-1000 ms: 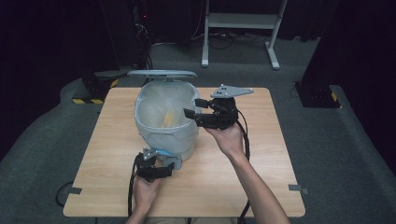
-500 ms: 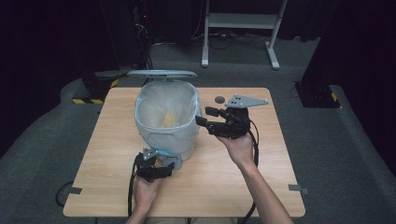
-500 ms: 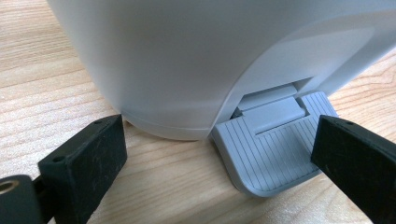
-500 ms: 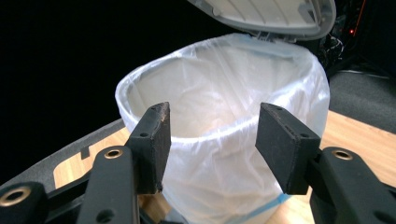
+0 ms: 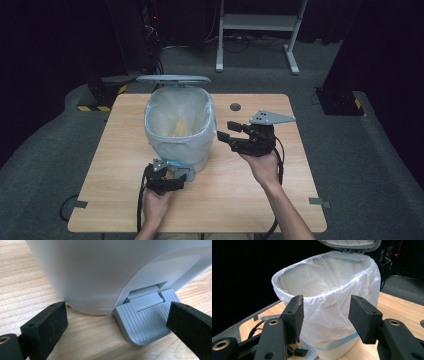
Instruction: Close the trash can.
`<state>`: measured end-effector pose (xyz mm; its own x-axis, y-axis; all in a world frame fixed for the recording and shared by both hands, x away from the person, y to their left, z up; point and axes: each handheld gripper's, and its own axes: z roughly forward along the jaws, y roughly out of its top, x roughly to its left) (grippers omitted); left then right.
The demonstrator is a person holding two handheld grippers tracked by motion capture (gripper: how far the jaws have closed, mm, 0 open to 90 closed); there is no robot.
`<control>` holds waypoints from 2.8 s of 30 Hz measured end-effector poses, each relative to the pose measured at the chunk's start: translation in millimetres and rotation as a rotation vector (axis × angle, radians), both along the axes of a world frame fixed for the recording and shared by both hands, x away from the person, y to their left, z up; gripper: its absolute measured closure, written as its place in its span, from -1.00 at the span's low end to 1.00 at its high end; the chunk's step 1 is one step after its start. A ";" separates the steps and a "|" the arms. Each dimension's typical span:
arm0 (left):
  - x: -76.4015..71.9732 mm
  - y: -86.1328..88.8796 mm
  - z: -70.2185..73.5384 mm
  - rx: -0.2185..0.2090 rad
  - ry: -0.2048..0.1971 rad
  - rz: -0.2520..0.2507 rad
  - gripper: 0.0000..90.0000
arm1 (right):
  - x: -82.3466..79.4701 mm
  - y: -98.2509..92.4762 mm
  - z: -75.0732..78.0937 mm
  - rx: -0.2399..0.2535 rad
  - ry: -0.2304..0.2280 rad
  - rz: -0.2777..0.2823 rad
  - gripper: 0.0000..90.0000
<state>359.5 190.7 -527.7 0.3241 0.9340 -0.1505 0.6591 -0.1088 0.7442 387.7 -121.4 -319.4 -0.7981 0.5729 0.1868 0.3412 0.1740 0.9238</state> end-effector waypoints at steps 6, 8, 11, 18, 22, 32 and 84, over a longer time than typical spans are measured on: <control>0.1 0.1 0.0 0.003 -0.001 0.000 -0.92 | -3.1 -3.3 -3.5 0.002 0.000 -0.003 0.03; 0.1 0.2 0.0 0.002 -0.002 0.000 -0.92 | -3.6 -3.4 -4.1 0.001 -0.002 -0.004 0.03; 0.1 0.2 0.0 0.002 -0.002 0.000 -0.92 | -4.6 -3.6 -5.5 0.002 -0.003 -0.005 0.03; 0.1 0.2 0.0 0.002 -0.002 0.000 -0.92 | -9.0 -8.7 -12.9 -0.005 0.001 -0.013 0.03; 0.1 0.2 0.0 0.002 -0.002 0.000 -0.92 | -11.0 -14.5 -20.5 0.001 0.010 -0.025 0.03; 0.1 0.3 0.1 0.002 -0.002 0.000 -0.92 | -15.8 -24.9 -58.0 -0.035 0.039 -0.083 0.03; -16.0 52.1 -0.8 0.159 0.003 0.070 -0.82 | -24.5 -43.0 -204.3 -0.426 0.166 -0.368 -0.22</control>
<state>343.5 242.8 -528.6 0.2572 0.9664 -0.0004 0.6713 -0.1784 0.7194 363.1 -164.4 -523.7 -0.5125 0.8586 -0.0150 0.5839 0.3612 0.7270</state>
